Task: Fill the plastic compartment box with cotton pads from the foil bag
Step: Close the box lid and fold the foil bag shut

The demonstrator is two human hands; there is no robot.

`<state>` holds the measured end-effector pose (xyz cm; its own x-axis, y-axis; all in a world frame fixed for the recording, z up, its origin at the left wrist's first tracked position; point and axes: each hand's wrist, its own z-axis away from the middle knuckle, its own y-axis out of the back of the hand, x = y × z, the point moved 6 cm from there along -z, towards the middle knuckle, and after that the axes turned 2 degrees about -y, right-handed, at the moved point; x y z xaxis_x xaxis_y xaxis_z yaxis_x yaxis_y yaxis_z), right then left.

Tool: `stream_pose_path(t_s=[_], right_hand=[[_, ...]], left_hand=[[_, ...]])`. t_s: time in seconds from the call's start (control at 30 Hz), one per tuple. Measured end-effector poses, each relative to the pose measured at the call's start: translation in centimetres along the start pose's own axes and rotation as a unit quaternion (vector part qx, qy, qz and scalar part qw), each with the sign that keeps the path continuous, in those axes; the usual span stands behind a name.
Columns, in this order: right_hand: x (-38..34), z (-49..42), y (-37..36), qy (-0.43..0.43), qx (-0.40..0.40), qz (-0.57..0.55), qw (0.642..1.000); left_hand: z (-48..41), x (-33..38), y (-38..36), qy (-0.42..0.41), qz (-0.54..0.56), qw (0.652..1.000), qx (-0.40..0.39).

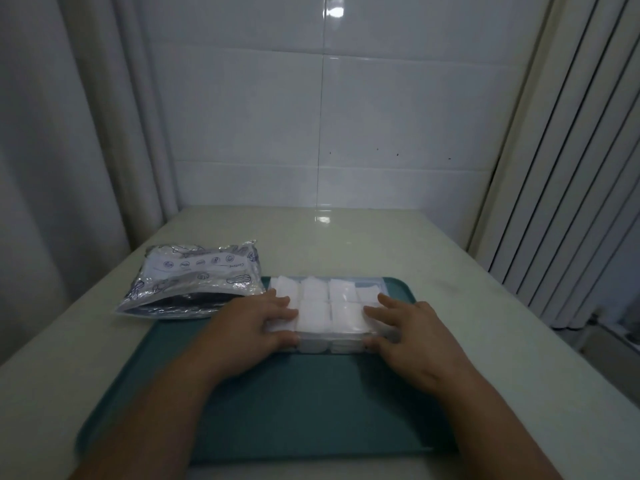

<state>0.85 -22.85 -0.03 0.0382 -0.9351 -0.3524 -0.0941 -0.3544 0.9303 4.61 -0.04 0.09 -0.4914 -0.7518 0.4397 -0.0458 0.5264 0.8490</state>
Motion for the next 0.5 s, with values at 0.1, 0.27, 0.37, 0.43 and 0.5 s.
stream_pose_path(t_s=[0.1, 0.27, 0.37, 0.43, 0.5], right_hand=[[0.08, -0.08, -0.06, -0.001, 0.008, -0.011, 1.0], [0.05, -0.08, 0.05, -0.002, 0.012, -0.014, 1.0], [0.1, -0.03, -0.04, -0.002, 0.013, -0.013, 1.0], [0.07, -0.1, -0.05, -0.003, 0.014, -0.013, 1.0], [-0.01, -0.29, -0.1, -0.004, 0.016, -0.01, 1.0]], left_hand=[[-0.04, -0.14, -0.05, -0.001, 0.005, 1.0, 0.001], [-0.09, -0.3, -0.09, -0.005, 0.007, 1.0, 0.01], [-0.13, -0.35, -0.14, -0.001, 0.001, 1.0, 0.014], [-0.21, -0.37, -0.21, 0.002, -0.004, 1.0, 0.014], [-0.24, -0.41, -0.29, 0.003, -0.007, 1.0, 0.012]])
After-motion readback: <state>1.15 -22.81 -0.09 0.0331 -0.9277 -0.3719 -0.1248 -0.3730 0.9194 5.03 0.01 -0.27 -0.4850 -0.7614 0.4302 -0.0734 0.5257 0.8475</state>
